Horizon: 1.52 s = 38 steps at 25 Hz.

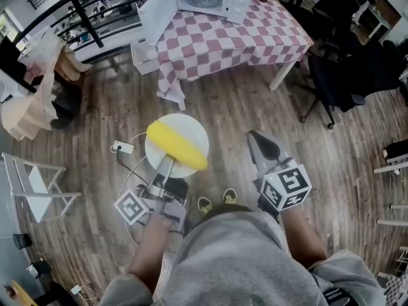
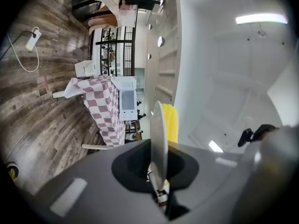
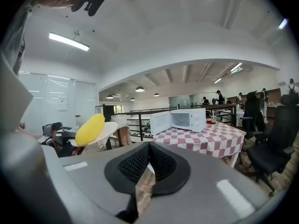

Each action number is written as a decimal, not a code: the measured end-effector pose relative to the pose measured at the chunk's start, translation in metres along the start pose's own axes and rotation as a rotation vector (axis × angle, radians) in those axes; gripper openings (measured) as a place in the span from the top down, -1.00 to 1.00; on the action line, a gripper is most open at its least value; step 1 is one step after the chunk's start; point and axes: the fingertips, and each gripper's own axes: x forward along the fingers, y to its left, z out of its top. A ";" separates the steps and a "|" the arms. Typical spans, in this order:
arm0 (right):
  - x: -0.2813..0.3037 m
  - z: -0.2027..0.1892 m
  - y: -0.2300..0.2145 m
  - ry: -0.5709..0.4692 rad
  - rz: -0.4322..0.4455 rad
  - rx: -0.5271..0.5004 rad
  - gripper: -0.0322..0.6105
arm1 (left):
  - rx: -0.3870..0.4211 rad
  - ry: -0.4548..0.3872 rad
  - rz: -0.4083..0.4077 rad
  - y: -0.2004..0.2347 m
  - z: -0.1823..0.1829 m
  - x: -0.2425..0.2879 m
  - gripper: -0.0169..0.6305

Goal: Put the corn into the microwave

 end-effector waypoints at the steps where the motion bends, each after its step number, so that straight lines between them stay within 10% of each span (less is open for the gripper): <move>1: 0.000 0.001 0.002 -0.005 0.000 -0.001 0.91 | 0.001 0.000 -0.002 0.000 0.001 -0.002 0.90; 18: 0.039 -0.001 -0.009 -0.022 0.005 0.029 0.91 | 0.003 0.019 0.006 0.017 0.024 0.022 0.90; 38: 0.193 0.049 -0.147 -0.032 0.011 0.039 0.91 | 0.003 0.034 0.026 0.064 0.092 0.209 0.90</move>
